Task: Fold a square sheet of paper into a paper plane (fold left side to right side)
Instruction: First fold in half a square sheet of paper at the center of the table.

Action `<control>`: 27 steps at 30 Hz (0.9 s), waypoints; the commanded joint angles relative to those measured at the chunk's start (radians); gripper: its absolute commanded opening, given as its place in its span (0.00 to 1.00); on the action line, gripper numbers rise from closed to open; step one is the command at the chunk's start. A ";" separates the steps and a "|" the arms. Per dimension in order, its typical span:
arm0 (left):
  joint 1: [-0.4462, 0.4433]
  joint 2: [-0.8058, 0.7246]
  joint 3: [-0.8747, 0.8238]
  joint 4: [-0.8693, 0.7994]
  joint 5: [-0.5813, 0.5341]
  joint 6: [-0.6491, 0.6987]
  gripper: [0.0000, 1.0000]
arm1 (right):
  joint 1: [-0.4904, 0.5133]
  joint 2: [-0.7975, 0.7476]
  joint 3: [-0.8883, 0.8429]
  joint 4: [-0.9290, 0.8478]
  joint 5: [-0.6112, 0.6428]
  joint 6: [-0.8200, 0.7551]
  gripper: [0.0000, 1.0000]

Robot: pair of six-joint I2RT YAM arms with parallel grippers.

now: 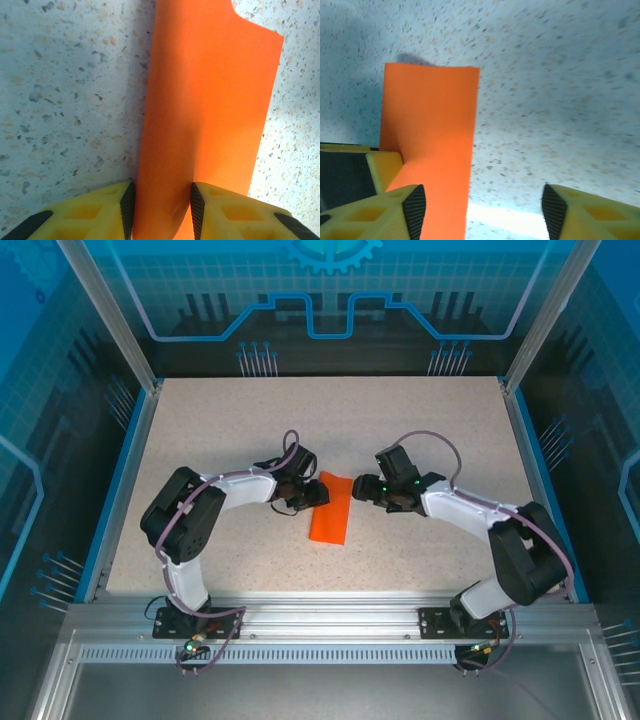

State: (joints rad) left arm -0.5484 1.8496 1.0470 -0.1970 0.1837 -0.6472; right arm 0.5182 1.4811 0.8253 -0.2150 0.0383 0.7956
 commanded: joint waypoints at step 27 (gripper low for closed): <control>-0.055 0.097 0.088 -0.112 -0.028 0.066 0.41 | -0.006 -0.063 -0.063 0.009 0.076 0.030 0.72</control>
State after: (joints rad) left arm -0.5732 1.8870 1.1255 -0.2962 0.1417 -0.5987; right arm 0.5163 1.4227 0.7647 -0.2161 0.1162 0.8192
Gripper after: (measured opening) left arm 0.409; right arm 0.717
